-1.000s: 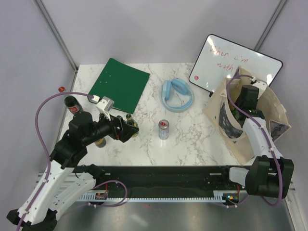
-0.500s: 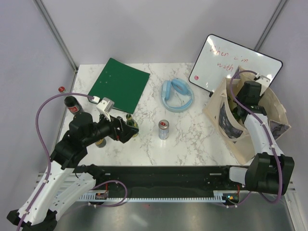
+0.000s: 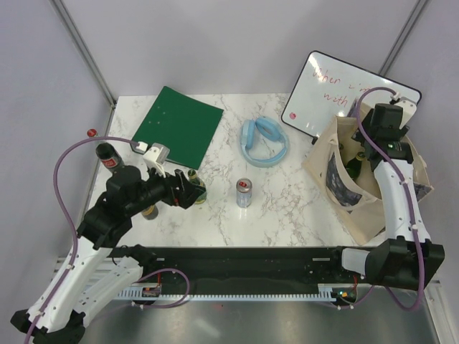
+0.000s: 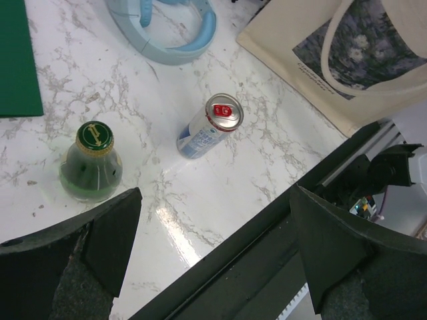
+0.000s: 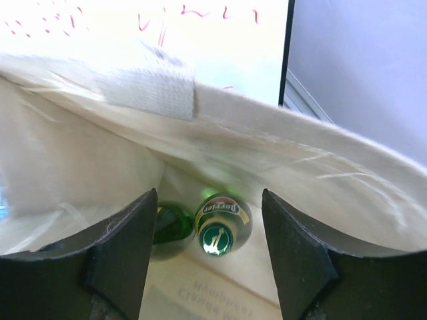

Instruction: Place the beverage into the canvas bag

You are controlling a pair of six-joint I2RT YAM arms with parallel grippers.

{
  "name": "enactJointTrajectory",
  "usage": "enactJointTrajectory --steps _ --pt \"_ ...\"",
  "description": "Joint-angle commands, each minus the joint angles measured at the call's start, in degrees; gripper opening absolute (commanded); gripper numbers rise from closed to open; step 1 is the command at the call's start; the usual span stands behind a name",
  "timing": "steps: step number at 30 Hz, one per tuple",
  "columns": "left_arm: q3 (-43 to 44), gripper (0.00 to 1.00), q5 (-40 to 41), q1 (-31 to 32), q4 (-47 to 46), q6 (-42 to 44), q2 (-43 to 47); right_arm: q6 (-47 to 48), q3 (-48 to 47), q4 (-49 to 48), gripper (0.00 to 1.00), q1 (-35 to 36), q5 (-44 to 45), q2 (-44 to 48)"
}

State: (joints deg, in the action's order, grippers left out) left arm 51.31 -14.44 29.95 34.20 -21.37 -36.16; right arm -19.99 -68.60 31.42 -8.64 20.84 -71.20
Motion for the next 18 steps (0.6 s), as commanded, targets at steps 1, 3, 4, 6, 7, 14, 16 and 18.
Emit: enactJointTrajectory --steps 1,3,4,6,7,14,16,18 --pt "2.7 0.99 7.1 -0.2 2.2 -3.7 -1.6 -1.7 -7.3 8.8 0.72 -0.2 0.1 2.4" --pt "3.9 1.0 11.6 -0.2 3.3 -4.7 -2.1 -1.7 -10.9 11.2 0.72 -0.2 -0.6 2.9" --pt "4.1 1.0 12.9 -0.2 3.7 -5.1 -2.2 -1.5 -12.3 13.6 0.72 -0.3 -1.1 3.0" --pt "5.4 1.0 15.9 -0.2 4.8 -5.7 -2.0 -1.0 -15.9 15.3 0.71 -0.3 -3.8 3.9" --pt "5.7 1.0 16.7 -0.2 5.3 -5.7 -1.9 -0.8 -17.2 16.6 0.71 -0.2 -4.7 4.1" --pt "9.2 1.0 16.3 -0.2 8.6 -0.5 -2.0 1.3 -24.6 15.9 0.71 0.1 -23.3 8.5" --pt "9.6 1.0 12.6 -0.2 8.6 1.0 -1.4 -0.5 -23.1 11.1 0.71 1.0 -29.4 10.3" --pt "10.4 1.0 10.8 -0.2 8.6 1.3 -0.4 -2.2 -22.3 9.6 0.71 3.0 -29.5 11.2"
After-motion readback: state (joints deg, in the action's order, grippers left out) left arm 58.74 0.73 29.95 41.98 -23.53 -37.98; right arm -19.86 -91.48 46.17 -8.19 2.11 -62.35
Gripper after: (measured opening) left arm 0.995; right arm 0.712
